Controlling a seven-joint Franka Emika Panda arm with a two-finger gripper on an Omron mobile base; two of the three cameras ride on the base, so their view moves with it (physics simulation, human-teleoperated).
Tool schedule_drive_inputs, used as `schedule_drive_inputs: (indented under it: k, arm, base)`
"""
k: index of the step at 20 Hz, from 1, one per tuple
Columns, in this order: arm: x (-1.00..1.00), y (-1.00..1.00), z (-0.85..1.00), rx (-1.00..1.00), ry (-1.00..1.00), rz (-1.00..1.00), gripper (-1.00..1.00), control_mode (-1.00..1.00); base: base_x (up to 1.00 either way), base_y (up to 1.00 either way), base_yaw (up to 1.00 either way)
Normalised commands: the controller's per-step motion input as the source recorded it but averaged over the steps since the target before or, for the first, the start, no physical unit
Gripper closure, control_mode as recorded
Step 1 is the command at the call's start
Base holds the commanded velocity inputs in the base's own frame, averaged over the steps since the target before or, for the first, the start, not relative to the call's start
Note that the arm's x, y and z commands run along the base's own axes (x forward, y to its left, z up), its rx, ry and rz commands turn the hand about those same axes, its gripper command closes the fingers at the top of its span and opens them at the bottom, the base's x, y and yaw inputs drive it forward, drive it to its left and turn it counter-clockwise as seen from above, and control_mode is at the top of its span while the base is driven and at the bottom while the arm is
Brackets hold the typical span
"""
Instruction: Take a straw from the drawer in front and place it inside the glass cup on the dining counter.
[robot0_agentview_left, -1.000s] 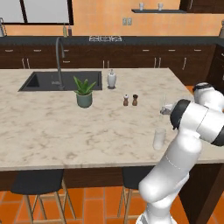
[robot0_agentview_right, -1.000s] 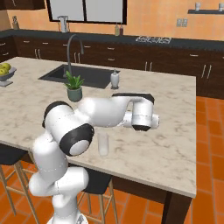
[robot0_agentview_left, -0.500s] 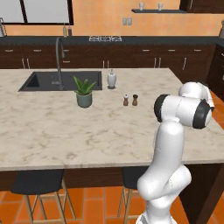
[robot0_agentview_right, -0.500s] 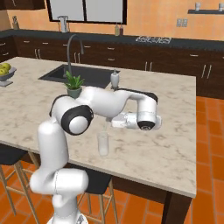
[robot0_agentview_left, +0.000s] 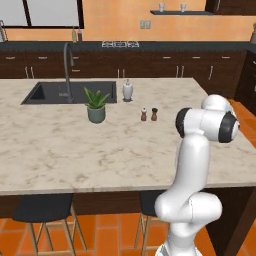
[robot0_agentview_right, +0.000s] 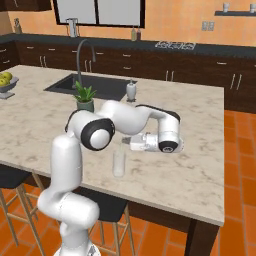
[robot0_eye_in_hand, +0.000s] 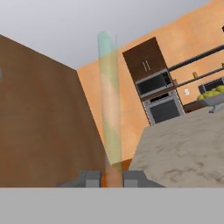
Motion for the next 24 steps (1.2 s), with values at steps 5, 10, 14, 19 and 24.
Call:
schedule_drive_inputs:
  k: [5,10,14,19,24]
  arm:
    - [-0.15,0.26,-0.20,0.00,0.00,0.00,1.00,-1.00]
    - [-0.16,0.12,-0.20,0.00,0.00,0.00,1.00,-1.00]
    - [-0.07,-0.02,-0.07,-0.02,0.00,0.00,1.00,-1.00]
    - [0.00,-0.08,-0.05,-0.04,0.00,0.00,1.00,-1.00]
    - [-0.02,0.00,-0.17,-0.10,0.00,0.00,-1.00,-1.00]
  base:
    - [0.00,0.00,0.00]
    - [0.00,0.00,0.00]
    - [0.00,0.00,0.00]
    - [0.00,0.00,0.00]
    - [0.00,0.00,0.00]
